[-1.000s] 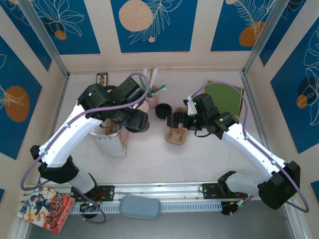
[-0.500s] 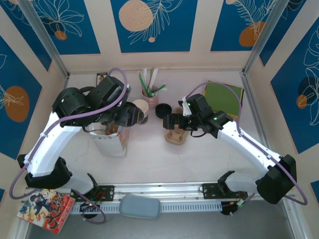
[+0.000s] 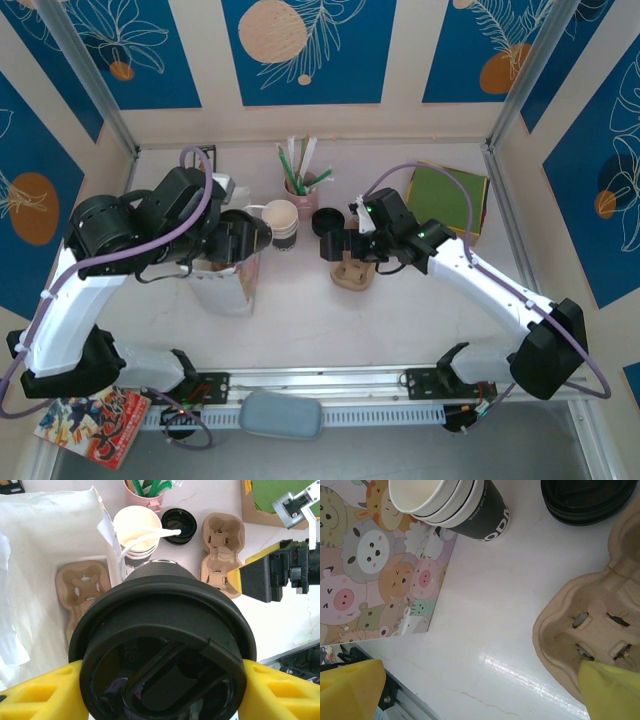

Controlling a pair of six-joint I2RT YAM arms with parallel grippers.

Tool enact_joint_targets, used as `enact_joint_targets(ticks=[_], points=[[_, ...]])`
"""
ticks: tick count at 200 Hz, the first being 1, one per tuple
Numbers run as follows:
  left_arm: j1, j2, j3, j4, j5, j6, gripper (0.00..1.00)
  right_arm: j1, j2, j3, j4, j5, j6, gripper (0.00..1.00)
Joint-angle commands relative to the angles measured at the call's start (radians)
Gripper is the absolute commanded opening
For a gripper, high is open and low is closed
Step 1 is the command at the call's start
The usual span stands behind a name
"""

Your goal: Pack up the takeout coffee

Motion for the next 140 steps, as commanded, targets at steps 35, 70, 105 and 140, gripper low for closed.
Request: enact_joint_targets(ticks=[35, 70, 105, 140], points=[[0.004, -0.068, -0.052, -0.173, -0.005, -0.038, 0.61, 0.026, 0.013, 0.036, 0.002, 0.022, -0.006, 0.99], [0.006, -0.100, -0.057, -0.173, -0.040, -0.049, 0.61, 0.040, 0.019, 0.038, 0.008, 0.028, 0.001, 0.99], [0.009, -0.091, -0.042, -0.173, -0.050, -0.038, 0.61, 0.056, 0.022, 0.041, 0.002, 0.039, 0.006, 0.99], [0.017, -0.117, -0.052, -0.172, -0.086, -0.039, 0.60, 0.061, 0.015, 0.038, -0.007, 0.052, 0.009, 0.99]])
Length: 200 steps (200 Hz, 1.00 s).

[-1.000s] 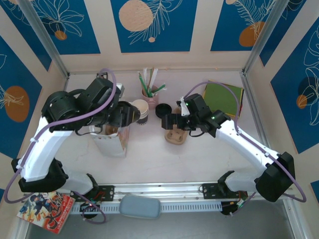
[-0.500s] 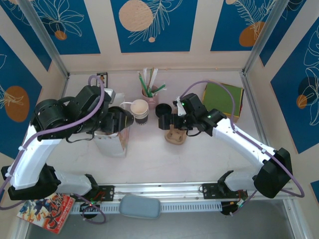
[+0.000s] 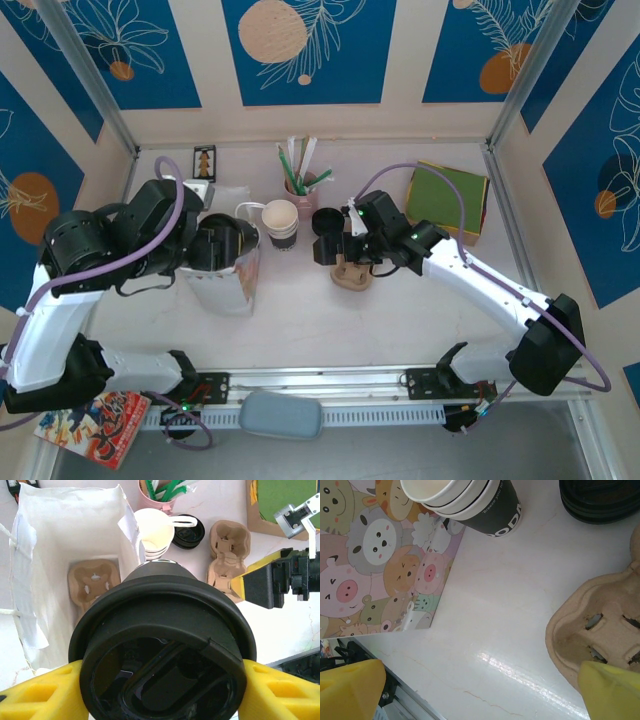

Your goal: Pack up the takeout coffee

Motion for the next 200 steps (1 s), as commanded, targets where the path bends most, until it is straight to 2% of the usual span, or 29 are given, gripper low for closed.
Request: enact_joint_targets(ticks=[1, 82, 200], points=[[0.012, -0.023, 0.006, -0.173, -0.047, -0.009, 0.60, 0.007, -0.002, 0.023, -0.009, 0.018, 0.008, 0.99], [0.056, -0.040, -0.060, -0.172, -0.099, 0.016, 0.59, 0.015, 0.007, 0.035, -0.014, 0.026, 0.010, 0.99], [0.143, -0.013, -0.133, -0.172, -0.061, 0.095, 0.59, 0.015, 0.038, 0.052, -0.017, 0.032, 0.003, 0.99]])
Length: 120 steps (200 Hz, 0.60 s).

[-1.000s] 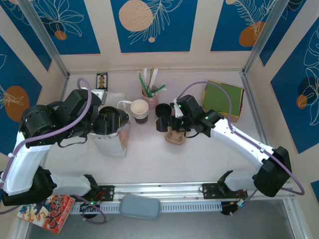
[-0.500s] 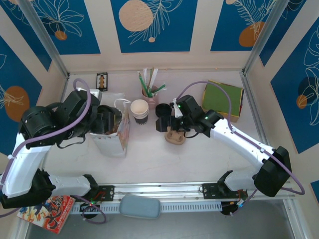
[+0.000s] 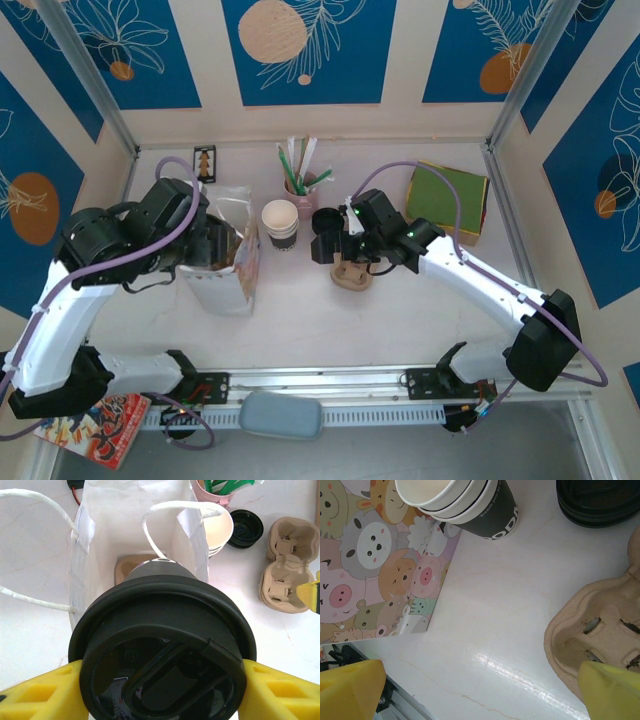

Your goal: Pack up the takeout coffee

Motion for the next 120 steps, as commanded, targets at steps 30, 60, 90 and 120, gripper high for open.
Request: enact_joint_targets(ticks=[30, 60, 90, 120], points=[[0.036, 0.005, -0.012, -0.173, 0.024, 0.049, 0.59, 0.006, 0.014, 0.030, -0.014, 0.012, 0.001, 0.99], [0.036, -0.009, -0.009, -0.173, 0.044, 0.061, 0.59, 0.006, 0.017, 0.033, -0.012, 0.012, -0.001, 0.99], [0.043, -0.021, -0.022, -0.173, 0.042, 0.062, 0.59, 0.007, 0.023, 0.036, -0.009, 0.007, 0.001, 0.99], [0.051, 0.002, -0.041, -0.173, 0.036, 0.069, 0.59, 0.009, 0.026, 0.039, -0.008, 0.005, 0.005, 0.99]])
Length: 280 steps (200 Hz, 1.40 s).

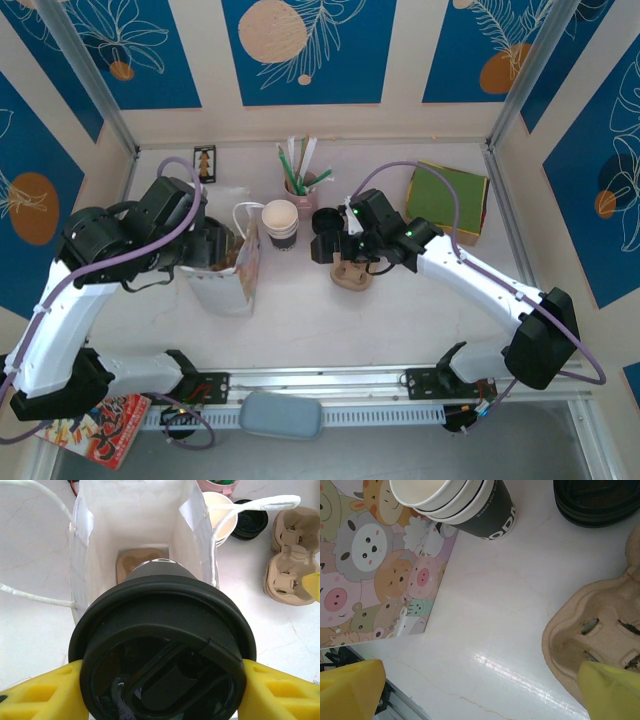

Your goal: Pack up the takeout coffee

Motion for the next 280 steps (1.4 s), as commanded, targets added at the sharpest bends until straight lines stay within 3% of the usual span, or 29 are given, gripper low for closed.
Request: enact_joint_targets(ticks=[1, 65, 175, 280], points=[[0.017, 0.010, -0.018, -0.173, 0.002, 0.031, 0.59, 0.009, 0.013, 0.034, -0.008, -0.002, 0.005, 0.99], [0.074, 0.072, -0.020, -0.137, 0.015, 0.063, 0.59, 0.013, -0.010, 0.023, -0.014, 0.010, 0.004, 0.99], [0.204, 0.159, -0.057, -0.058, 0.163, 0.114, 0.59, -0.002, -0.035, 0.035, -0.013, -0.004, -0.034, 0.99], [0.278, 0.236, -0.080, -0.031, 0.224, 0.110, 0.59, -0.097, -0.050, 0.043, 0.000, -0.133, -0.087, 0.99]])
